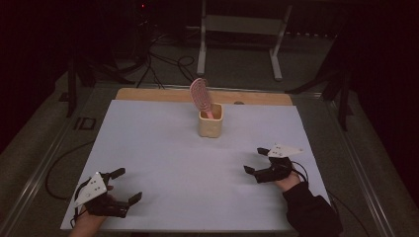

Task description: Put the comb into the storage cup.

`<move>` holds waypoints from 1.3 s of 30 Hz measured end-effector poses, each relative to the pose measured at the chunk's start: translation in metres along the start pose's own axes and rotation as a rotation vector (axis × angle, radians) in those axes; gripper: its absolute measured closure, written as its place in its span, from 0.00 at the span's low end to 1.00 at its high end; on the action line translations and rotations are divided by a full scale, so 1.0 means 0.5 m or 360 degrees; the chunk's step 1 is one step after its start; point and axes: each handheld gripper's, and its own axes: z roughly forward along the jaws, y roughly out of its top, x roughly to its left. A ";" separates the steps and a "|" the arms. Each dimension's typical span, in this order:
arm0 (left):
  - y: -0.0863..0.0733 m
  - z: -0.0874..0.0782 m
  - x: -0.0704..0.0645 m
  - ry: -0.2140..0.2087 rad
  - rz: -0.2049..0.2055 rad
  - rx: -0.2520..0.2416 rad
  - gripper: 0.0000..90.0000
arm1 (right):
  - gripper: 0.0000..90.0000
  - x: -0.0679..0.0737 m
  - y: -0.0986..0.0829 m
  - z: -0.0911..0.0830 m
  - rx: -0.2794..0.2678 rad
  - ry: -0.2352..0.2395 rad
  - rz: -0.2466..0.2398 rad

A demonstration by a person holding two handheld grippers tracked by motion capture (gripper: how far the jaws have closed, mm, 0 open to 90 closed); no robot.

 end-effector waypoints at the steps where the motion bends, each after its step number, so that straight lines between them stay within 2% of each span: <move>1: 0.000 0.000 0.000 0.0001 0.0003 0.0001 0.00 | 0.11 0.002 -0.002 -0.004 -0.0009 -0.0004 0.0006; 3: 0.001 -0.001 -0.001 0.0000 0.0004 -0.0001 0.00 | 0.11 0.005 -0.009 -0.010 -0.0022 -0.0007 0.0018; 7: 0.001 -0.002 0.000 0.0003 0.0002 -0.0004 0.00 | 0.11 0.011 -0.023 -0.018 0.0008 -0.0022 0.0017; 12: 0.001 -0.002 -0.001 0.0000 0.0005 -0.0001 0.00 | 0.11 0.013 -0.038 -0.029 0.0020 -0.0021 0.0051; 16: 0.000 -0.002 0.000 0.0003 0.0004 0.0000 0.00 | 0.11 0.015 -0.046 -0.047 -0.0008 -0.0032 0.0067; 26: 0.001 -0.001 -0.002 0.0007 0.0011 0.0007 0.00 | 0.11 0.031 -0.076 -0.083 -0.0007 -0.0101 0.0108; 34: 0.000 0.000 -0.001 0.0008 0.0010 0.0013 0.00 | 0.11 0.028 -0.077 -0.076 -0.0009 -0.0136 0.0104; 35: 0.000 0.001 -0.001 0.0007 0.0011 0.0012 0.00 | 0.11 0.028 -0.077 -0.071 -0.0004 -0.0127 0.0087; 39: 0.000 0.001 -0.001 0.0010 0.0015 0.0014 0.00 | 0.11 0.029 -0.076 -0.064 0.0010 -0.0098 0.0108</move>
